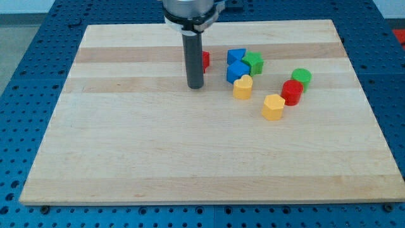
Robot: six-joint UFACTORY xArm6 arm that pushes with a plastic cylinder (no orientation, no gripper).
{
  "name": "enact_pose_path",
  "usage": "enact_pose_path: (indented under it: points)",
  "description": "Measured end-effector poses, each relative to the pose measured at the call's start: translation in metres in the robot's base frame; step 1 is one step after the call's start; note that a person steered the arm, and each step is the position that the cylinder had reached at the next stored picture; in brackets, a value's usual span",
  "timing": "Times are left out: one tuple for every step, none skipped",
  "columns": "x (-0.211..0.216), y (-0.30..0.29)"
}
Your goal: Push blue cube towards red star
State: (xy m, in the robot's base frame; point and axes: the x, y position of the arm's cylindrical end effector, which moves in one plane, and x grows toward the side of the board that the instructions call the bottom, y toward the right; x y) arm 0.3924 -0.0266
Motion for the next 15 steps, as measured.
enact_pose_path:
  points:
    - [0.004,0.021]
    - [0.01,0.039]
    - [0.015,0.055]
    - [0.015,0.07]
    - [0.013,0.081]
    - [0.007,0.082]
    - [-0.003,0.074]
    - [-0.011,0.068]
    - [-0.017,0.064]
    - [-0.017,0.064]
    - [-0.015,0.073]
    - [-0.015,0.094]
    - [-0.028,0.096]
    - [-0.037,0.094]
    - [-0.037,0.081]
